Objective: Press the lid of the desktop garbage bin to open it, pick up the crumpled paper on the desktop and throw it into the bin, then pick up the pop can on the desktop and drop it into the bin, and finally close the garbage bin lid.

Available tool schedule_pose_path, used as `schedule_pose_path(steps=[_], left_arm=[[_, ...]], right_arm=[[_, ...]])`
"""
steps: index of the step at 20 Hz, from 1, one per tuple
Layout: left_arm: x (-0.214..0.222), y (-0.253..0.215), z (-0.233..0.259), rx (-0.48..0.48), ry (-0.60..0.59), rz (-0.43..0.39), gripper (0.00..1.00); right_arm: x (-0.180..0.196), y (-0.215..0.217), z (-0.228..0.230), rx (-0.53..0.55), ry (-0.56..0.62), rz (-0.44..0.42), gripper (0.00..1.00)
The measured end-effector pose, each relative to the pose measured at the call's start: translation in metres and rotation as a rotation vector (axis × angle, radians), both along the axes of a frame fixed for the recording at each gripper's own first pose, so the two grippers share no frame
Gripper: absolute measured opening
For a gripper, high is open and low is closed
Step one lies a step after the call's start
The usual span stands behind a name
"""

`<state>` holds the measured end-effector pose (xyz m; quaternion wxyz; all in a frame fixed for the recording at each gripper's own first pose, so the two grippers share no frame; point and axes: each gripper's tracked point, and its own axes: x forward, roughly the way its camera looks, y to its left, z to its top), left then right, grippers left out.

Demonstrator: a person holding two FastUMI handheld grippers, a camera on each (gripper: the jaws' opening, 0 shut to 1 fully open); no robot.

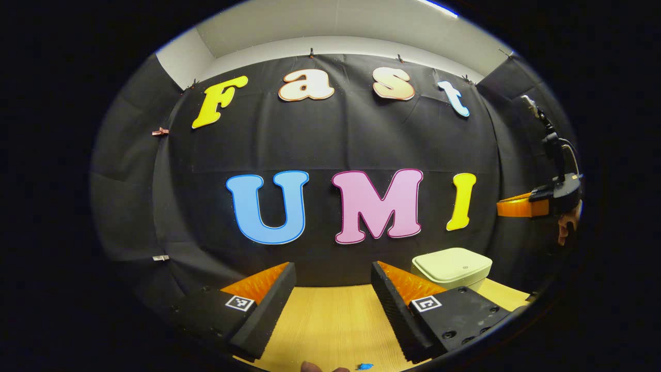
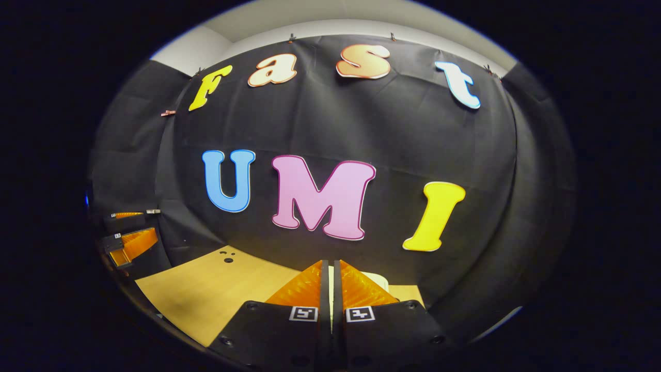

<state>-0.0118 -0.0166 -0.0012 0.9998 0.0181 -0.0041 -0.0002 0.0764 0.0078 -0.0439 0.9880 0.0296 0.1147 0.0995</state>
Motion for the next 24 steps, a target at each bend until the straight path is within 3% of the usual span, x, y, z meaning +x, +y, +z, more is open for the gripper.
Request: schedule_pose_path(steps=[8, 24], left_arm=[[-0.001, 0.005, -0.005, 0.004, 0.010, 0.021, 0.95], [0.002, 0.006, -0.010, 0.020, 0.027, 0.031, 0.95]], right_arm=[[0.039, -0.008, -0.070, 0.018, 0.148, 0.001, 0.05], [0.046, 0.001, -0.169, 0.017, 0.350, 0.022, 0.05]])
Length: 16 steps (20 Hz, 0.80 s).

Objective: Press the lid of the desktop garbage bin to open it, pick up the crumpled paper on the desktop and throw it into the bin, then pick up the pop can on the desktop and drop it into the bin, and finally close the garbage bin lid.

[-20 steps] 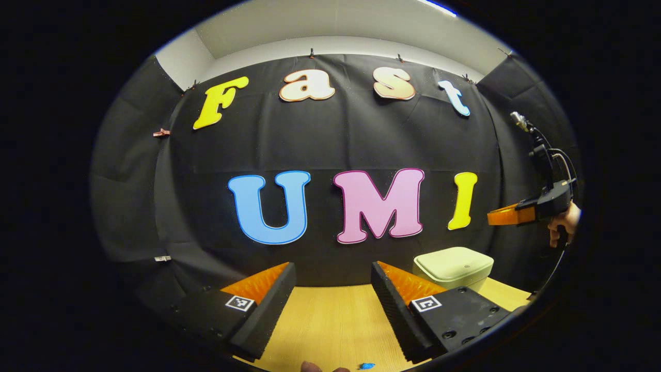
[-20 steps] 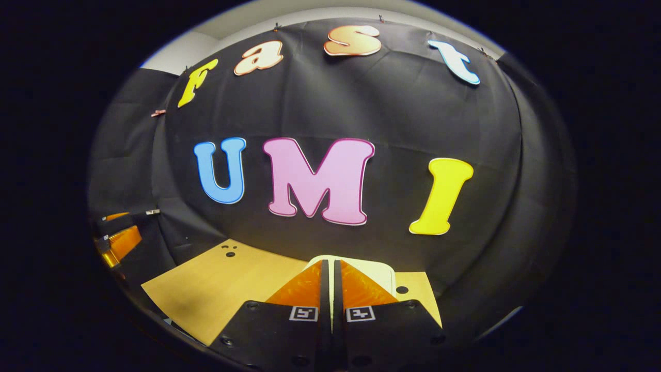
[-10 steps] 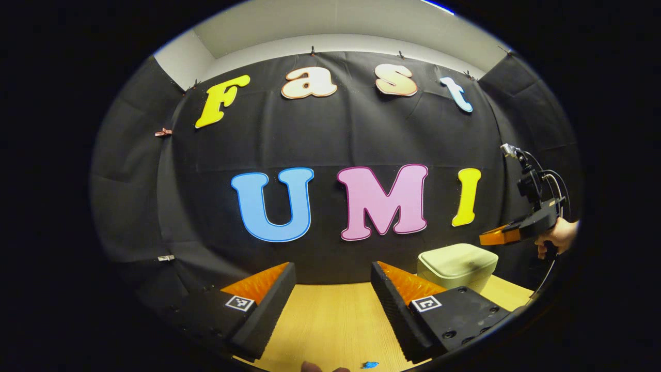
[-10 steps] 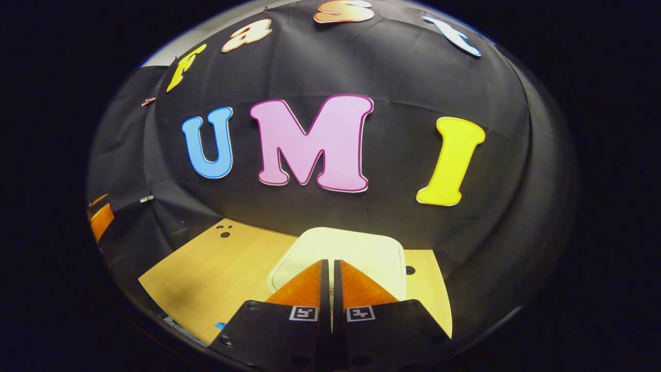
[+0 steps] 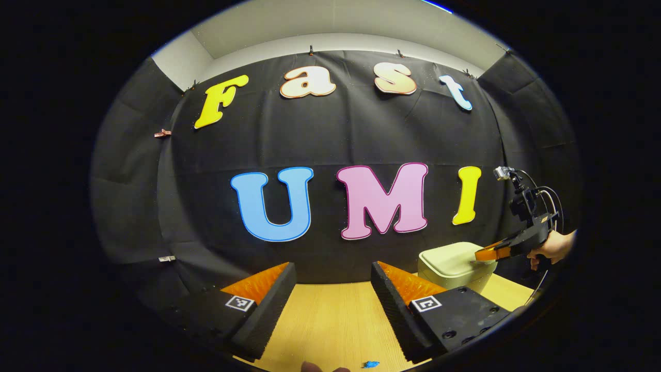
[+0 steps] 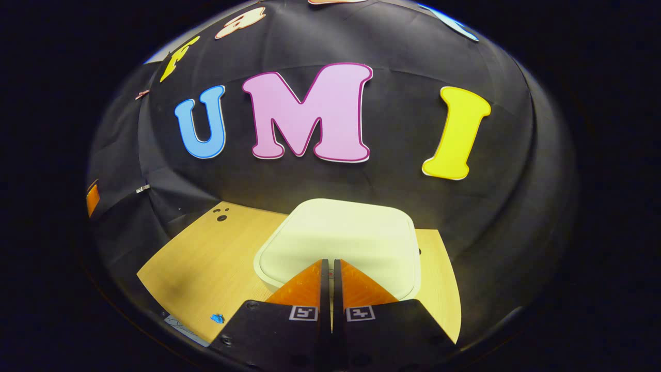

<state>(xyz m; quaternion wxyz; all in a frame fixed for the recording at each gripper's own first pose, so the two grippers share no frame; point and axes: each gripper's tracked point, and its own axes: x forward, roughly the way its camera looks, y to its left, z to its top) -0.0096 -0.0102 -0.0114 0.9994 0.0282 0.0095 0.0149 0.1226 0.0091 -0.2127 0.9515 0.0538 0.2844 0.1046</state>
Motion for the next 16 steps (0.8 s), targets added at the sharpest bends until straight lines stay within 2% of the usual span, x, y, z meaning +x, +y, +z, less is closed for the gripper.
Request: schedule_pose_path(steps=[9, 12, 16], left_arm=[[0.005, 0.001, -0.003, -0.008, 0.008, 0.003, 0.95], [0.006, 0.000, -0.006, -0.011, 0.014, 0.000, 0.95], [0.009, 0.002, -0.005, -0.001, 0.012, -0.003, 0.95]], right_arm=[[-0.001, 0.003, -0.011, 0.008, 0.012, -0.018, 0.05], [0.003, 0.003, -0.006, 0.056, 0.005, -0.032, 0.06], [0.010, -0.008, 0.022, 0.072, -0.100, -0.079, 0.05]])
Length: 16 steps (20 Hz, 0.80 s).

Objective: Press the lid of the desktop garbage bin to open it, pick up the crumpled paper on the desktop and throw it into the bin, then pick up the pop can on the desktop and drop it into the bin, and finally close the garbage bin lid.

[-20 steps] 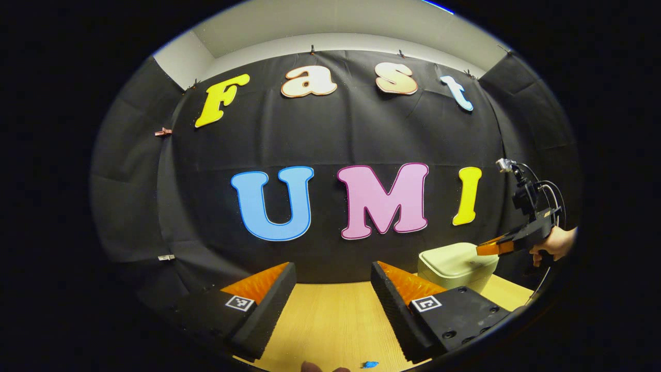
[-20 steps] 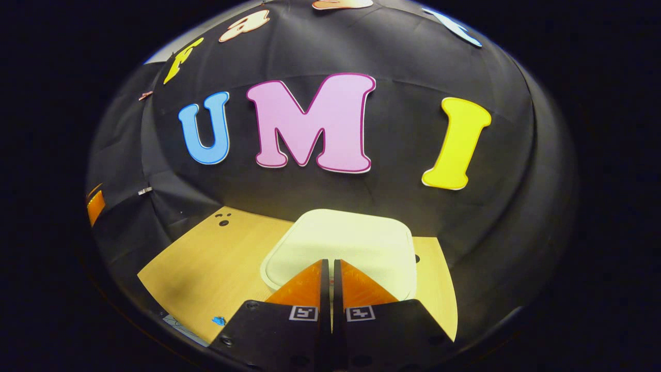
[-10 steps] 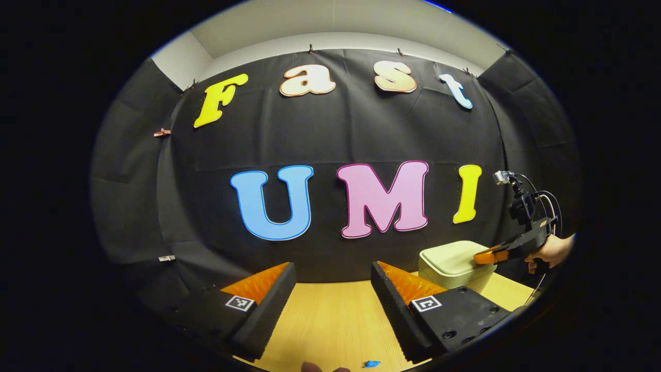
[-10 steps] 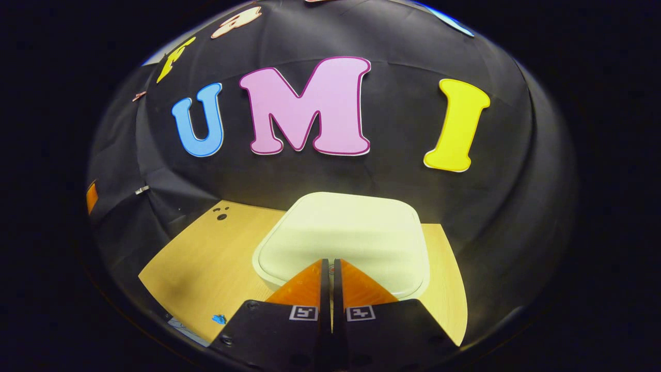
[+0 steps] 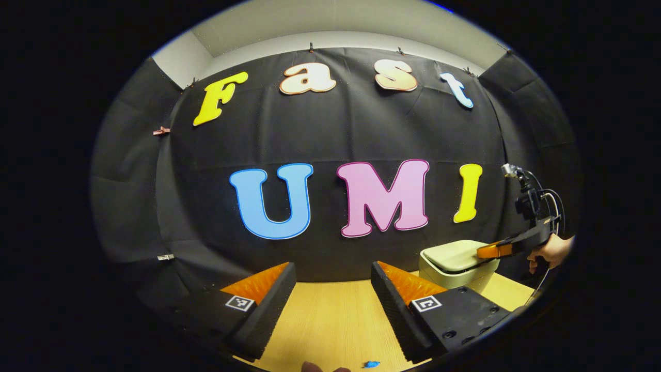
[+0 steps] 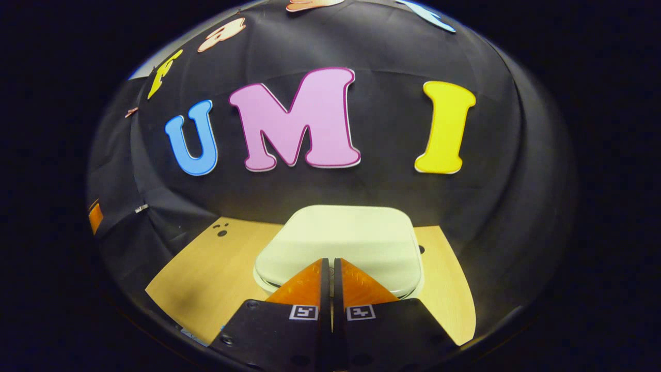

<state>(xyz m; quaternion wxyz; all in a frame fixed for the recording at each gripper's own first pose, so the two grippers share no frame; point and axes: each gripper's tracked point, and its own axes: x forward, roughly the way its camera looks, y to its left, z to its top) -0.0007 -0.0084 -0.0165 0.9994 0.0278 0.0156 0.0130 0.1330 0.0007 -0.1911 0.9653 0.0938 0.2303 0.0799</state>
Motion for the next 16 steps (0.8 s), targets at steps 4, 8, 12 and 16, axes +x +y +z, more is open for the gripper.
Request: schedule_pose_path(steps=[4, 8, 12, 16], left_arm=[[0.003, 0.000, -0.001, 0.001, 0.006, -0.003, 0.95], [0.008, -0.004, -0.001, 0.010, 0.006, -0.017, 0.95], [0.012, -0.008, -0.006, 0.006, 0.019, -0.040, 0.96], [0.015, -0.013, -0.020, 0.004, 0.054, -0.073, 0.96]], right_arm=[[-0.003, -0.007, 0.026, -0.004, -0.069, -0.017, 0.05], [-0.015, -0.007, 0.038, -0.002, -0.096, -0.017, 0.05], [-0.029, -0.004, 0.048, -0.023, -0.125, -0.002, 0.05], [-0.046, 0.003, 0.053, -0.042, -0.139, 0.023, 0.05]])
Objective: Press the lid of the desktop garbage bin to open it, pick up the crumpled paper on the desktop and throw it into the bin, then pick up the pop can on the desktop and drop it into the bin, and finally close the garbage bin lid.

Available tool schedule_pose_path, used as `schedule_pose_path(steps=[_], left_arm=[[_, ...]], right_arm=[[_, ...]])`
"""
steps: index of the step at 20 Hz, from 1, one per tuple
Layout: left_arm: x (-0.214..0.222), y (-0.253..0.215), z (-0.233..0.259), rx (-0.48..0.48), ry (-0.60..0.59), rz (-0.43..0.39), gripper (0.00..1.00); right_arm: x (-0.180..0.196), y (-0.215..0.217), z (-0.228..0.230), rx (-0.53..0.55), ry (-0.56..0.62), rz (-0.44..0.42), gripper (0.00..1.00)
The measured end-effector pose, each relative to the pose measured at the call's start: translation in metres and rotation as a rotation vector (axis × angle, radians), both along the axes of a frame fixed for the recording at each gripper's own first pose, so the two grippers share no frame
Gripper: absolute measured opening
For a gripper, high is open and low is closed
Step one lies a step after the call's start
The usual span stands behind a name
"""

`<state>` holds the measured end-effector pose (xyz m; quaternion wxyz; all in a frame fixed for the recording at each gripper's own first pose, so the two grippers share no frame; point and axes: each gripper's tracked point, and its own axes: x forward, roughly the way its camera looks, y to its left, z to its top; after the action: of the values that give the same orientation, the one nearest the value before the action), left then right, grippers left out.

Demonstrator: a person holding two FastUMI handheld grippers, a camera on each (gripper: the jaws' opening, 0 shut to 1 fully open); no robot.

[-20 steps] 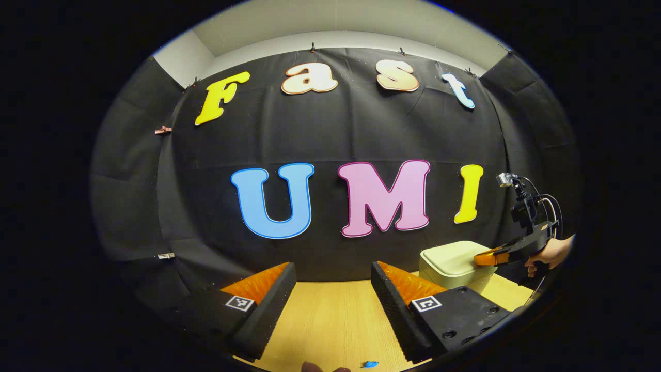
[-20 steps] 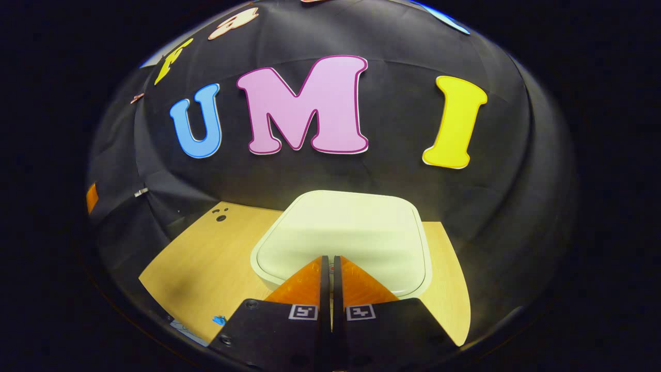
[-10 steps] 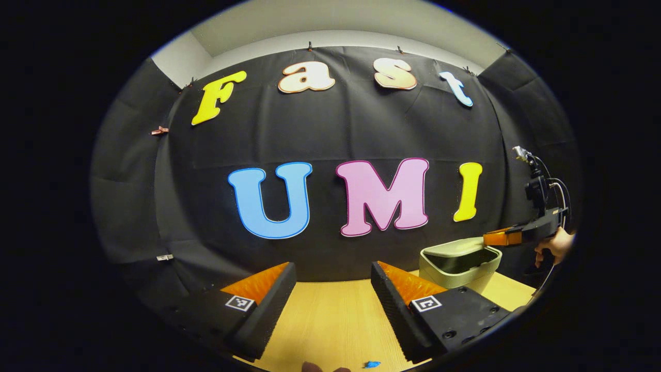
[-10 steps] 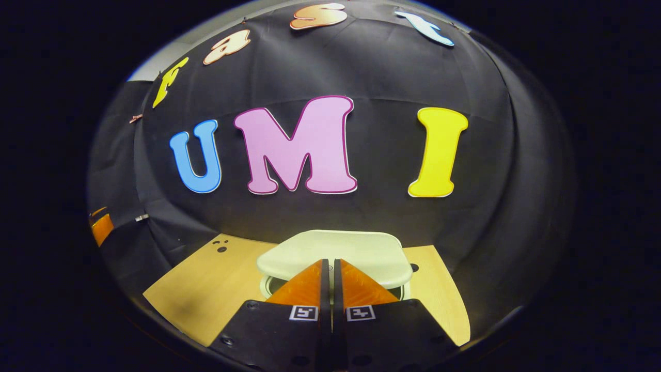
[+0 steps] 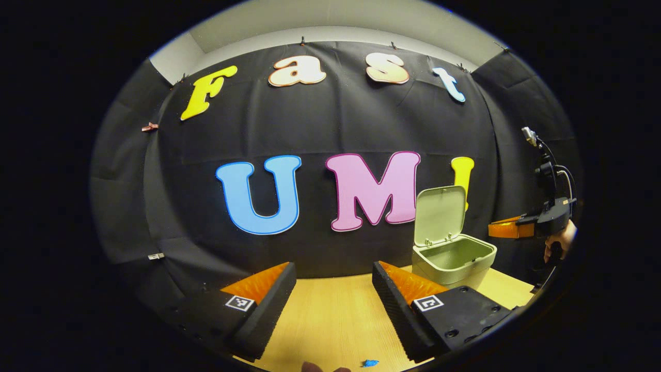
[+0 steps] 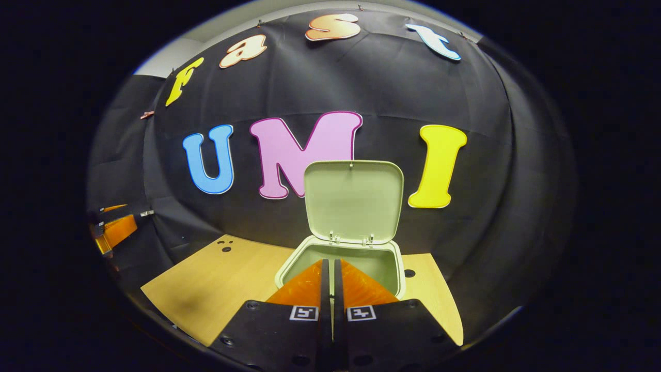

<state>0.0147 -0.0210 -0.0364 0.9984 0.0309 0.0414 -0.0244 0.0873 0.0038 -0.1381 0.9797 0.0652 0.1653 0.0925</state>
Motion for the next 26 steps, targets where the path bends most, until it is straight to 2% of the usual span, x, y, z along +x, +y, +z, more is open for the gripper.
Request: schedule_pose_path(steps=[2, 3, 6, 7, 9, 13, 16, 20, 22, 26], left_arm=[[0.002, -0.004, -0.010, -0.003, 0.025, -0.019, 0.96], [0.003, -0.005, -0.018, -0.008, 0.043, -0.029, 0.96], [0.005, -0.013, -0.043, -0.035, 0.104, -0.082, 0.96], [0.004, -0.020, -0.053, -0.051, 0.127, -0.113, 0.96], [0.001, -0.025, -0.075, -0.073, 0.172, -0.145, 0.96], [-0.003, -0.027, -0.130, -0.062, 0.284, -0.176, 0.96], [-0.012, -0.037, -0.175, -0.039, 0.373, -0.245, 0.96], [-0.027, -0.056, -0.236, -0.038, 0.511, -0.340, 0.97], [-0.036, -0.059, -0.264, -0.039, 0.576, -0.351, 0.96], [-0.048, -0.059, -0.310, 0.018, 0.678, -0.369, 0.93]], right_arm=[[-0.011, 0.007, 0.000, -0.011, -0.001, 0.035, 0.07], [-0.015, 0.009, 0.002, -0.015, -0.007, 0.041, 0.19], [-0.030, 0.015, 0.007, -0.030, -0.029, 0.054, 0.29], [-0.034, 0.018, 0.009, -0.037, -0.035, 0.062, 0.50], [-0.042, 0.021, 0.011, -0.048, -0.047, 0.075, 0.68], [-0.054, 0.021, 0.017, -0.047, -0.060, 0.062, 0.85], [-0.065, 0.021, 0.018, -0.064, -0.063, 0.061, 0.92], [-0.079, 0.021, 0.015, -0.077, -0.053, 0.061, 0.93], [-0.086, 0.020, 0.014, -0.066, -0.045, 0.055, 0.93], [-0.098, 0.015, 0.011, -0.057, -0.025, 0.033, 0.93]])
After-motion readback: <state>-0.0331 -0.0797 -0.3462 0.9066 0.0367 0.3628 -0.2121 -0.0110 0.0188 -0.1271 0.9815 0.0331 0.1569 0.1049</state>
